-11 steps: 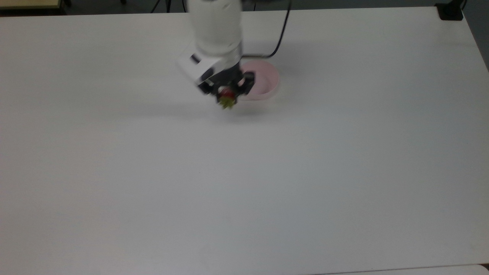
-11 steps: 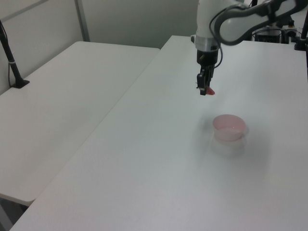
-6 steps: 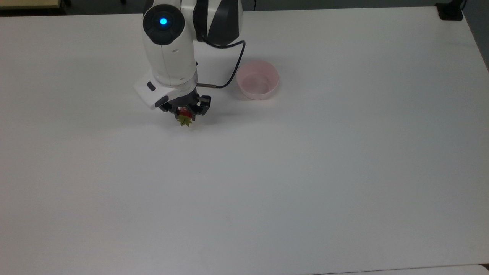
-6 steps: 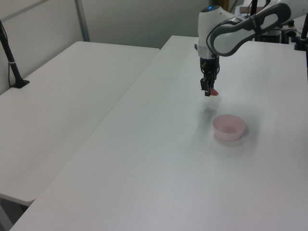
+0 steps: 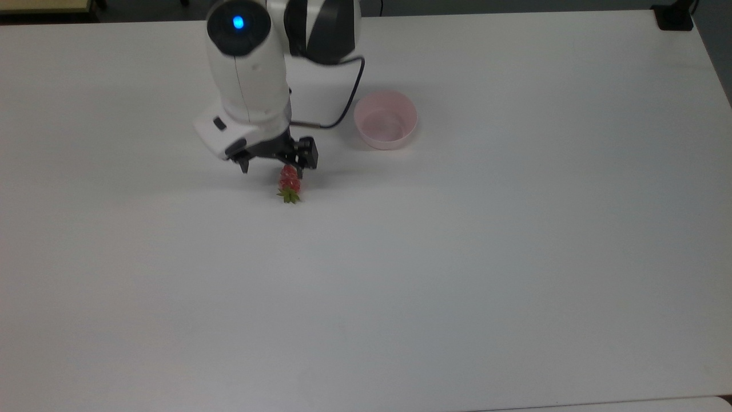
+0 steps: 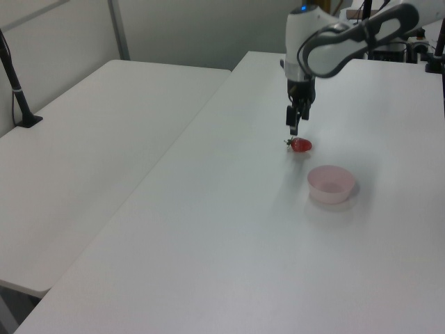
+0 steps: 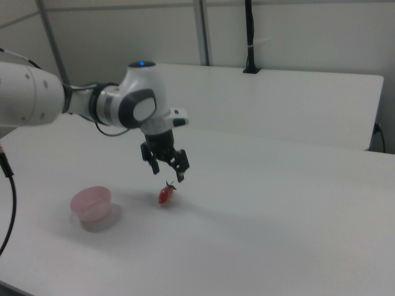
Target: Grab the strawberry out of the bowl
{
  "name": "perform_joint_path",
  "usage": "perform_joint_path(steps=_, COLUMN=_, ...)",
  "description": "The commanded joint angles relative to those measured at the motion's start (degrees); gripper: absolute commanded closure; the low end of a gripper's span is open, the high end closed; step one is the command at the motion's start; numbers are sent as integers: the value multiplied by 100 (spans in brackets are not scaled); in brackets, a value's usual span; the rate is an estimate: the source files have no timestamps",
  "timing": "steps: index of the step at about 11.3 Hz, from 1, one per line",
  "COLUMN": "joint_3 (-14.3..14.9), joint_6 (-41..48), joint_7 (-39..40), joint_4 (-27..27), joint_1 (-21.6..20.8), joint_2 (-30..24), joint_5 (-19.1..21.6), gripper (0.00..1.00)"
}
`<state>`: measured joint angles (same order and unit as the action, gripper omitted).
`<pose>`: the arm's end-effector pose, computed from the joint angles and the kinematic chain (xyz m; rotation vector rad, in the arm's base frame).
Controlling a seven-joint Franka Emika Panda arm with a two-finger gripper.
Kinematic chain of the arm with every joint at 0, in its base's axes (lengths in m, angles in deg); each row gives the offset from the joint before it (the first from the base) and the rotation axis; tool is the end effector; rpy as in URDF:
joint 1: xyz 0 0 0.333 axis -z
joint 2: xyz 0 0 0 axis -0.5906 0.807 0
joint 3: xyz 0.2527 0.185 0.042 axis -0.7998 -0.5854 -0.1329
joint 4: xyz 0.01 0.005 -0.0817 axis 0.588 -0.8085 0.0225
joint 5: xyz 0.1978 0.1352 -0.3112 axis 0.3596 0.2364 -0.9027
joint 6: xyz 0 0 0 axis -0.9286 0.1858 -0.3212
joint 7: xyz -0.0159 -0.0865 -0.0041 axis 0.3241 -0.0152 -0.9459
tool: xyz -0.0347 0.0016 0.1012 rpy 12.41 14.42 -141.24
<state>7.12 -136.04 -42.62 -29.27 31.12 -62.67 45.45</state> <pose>0.6428 -0.0301 0.3701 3.0931 -0.0968 0.0064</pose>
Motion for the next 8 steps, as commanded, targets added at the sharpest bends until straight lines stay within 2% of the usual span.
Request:
perform_joint_path(steps=1, joint_3=-24, joint_6=1377, joint_7=-389, joint_4=-129, joint_1=-89, joint_2=-1376, joint_5=-34, gripper=0)
perform_joint_path(steps=2, joint_3=-59, joint_6=1835, joint_7=-443, joint_4=-155, joint_1=-133, joint_2=-1658, joint_5=-199, gripper=0)
perform_joint_path(steps=3, joint_3=-164, joint_6=2127, joint_7=-487, joint_4=-164, joint_1=-133, joint_2=-1931, joint_5=-740, gripper=0)
perform_joint_path(steps=4, joint_3=-226, joint_6=2304, joint_7=-522, joint_4=-165, joint_1=-107, joint_2=-2177, joint_5=-876, gripper=0)
perform_joint_path(steps=6, joint_3=-226, joint_6=2227, joint_7=-558, joint_4=-331, joint_1=-72, joint_2=-2618, joint_5=-869, gripper=0)
perform_joint_path(steps=8, joint_3=-235, joint_6=2183, joint_7=-488, joint_4=-218, joint_1=146, joint_2=-2532, joint_5=-764, gripper=0)
